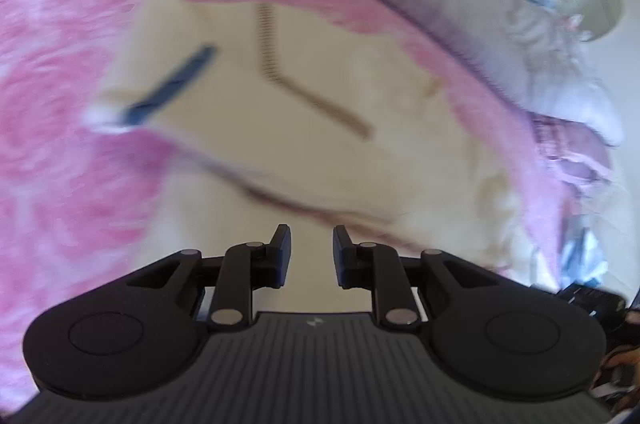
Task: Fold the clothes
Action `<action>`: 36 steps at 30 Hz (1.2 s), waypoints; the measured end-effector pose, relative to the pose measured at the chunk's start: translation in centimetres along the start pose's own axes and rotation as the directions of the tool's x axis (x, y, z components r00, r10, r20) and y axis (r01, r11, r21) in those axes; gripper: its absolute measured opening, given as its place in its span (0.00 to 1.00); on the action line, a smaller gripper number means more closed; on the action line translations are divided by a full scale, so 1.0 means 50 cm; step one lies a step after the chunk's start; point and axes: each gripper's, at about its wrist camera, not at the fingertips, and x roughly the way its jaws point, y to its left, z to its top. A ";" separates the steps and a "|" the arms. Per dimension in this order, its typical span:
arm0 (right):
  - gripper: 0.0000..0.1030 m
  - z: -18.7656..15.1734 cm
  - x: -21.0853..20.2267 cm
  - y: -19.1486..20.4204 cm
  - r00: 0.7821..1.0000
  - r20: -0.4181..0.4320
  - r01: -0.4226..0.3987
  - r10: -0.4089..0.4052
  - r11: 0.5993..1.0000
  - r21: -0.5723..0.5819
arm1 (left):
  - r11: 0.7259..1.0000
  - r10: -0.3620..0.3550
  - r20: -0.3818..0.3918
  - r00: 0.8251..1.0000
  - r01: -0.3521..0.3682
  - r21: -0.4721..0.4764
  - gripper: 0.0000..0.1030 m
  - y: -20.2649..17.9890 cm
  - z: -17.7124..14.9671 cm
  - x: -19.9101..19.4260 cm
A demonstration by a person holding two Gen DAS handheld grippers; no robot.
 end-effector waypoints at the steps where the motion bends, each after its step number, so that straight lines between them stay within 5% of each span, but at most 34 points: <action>1: 0.58 -0.003 0.013 0.007 0.998 -0.012 -0.065 0.065 0.997 0.035 | 1.000 0.024 0.003 1.000 -0.024 -0.008 0.16 0.015 0.002 -0.012; 5: 0.58 -0.028 0.092 0.084 0.953 -0.074 -0.285 0.293 0.953 0.101 | 0.996 0.088 0.035 0.996 -0.087 -0.027 0.16 0.067 0.033 -0.048; 7: 0.58 -0.047 0.138 0.133 0.934 -0.106 -0.332 0.342 0.938 0.103 | 0.996 0.091 0.044 0.995 -0.090 -0.023 0.16 0.091 0.050 -0.055; 10: 0.44 -0.054 0.168 0.170 0.930 -0.101 -0.347 0.354 0.934 0.081 | 0.996 0.090 0.044 0.995 -0.089 -0.017 0.16 0.110 0.073 -0.059; 18: 0.40 -0.067 0.236 0.258 0.925 -0.071 -0.372 0.372 0.928 0.018 | 0.997 0.073 0.026 0.997 -0.071 -0.043 0.16 0.143 0.099 -0.050; 20: 0.17 -0.070 0.253 0.280 0.924 -0.063 -0.378 0.377 0.926 0.002 | 0.997 0.070 0.020 0.997 -0.069 -0.047 0.16 0.146 0.101 -0.042; 23: 0.09 -0.075 0.278 0.312 0.922 -0.053 -0.386 0.384 0.922 -0.023 | 0.997 0.067 0.022 0.998 -0.066 -0.043 0.16 0.142 0.110 -0.035; 30: 0.08 -0.004 0.189 0.197 0.962 0.119 -0.238 0.245 0.969 -0.070 | 0.999 0.042 0.029 0.999 -0.042 0.007 0.16 0.108 0.137 -0.011; 36: 0.08 0.056 0.117 0.095 0.957 0.258 -0.114 0.133 0.990 -0.085 | 0.996 0.029 0.009 1.000 -0.029 0.081 0.16 0.060 0.149 0.033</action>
